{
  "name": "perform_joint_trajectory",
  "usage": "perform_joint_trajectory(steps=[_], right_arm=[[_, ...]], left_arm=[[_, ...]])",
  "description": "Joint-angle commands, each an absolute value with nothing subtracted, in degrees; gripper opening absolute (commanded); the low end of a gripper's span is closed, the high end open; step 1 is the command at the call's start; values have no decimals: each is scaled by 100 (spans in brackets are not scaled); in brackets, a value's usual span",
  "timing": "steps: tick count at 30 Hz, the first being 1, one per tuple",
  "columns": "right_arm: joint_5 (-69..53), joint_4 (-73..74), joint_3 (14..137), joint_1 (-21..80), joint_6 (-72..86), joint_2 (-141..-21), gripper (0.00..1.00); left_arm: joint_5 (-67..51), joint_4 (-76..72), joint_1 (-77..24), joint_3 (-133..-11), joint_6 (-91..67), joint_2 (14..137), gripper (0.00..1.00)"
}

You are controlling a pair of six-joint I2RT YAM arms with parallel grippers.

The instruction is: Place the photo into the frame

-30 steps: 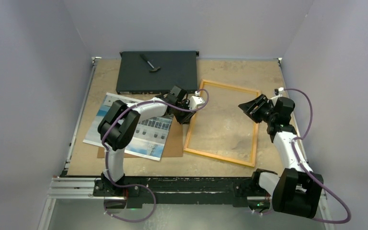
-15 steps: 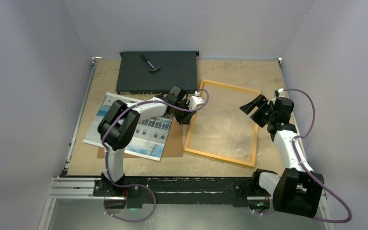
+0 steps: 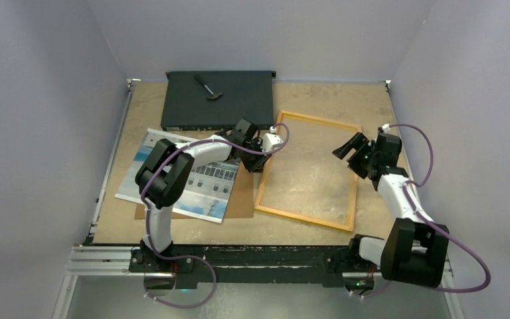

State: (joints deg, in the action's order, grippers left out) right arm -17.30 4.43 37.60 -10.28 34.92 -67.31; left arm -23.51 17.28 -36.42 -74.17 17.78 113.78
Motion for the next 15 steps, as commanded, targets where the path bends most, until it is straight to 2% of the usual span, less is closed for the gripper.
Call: perform_joint_trajectory(steps=[1, 15], right_arm=[[-1248, 312, 4091, -888, 3412, -6898, 83], [-12, 634, 4591, -277, 3303, -7640, 85]], left_arm=[[-2495, 1867, -3620, -7550, 1806, 11324, 19], [-2540, 1865, -3572, -7528, 1823, 11336, 18]])
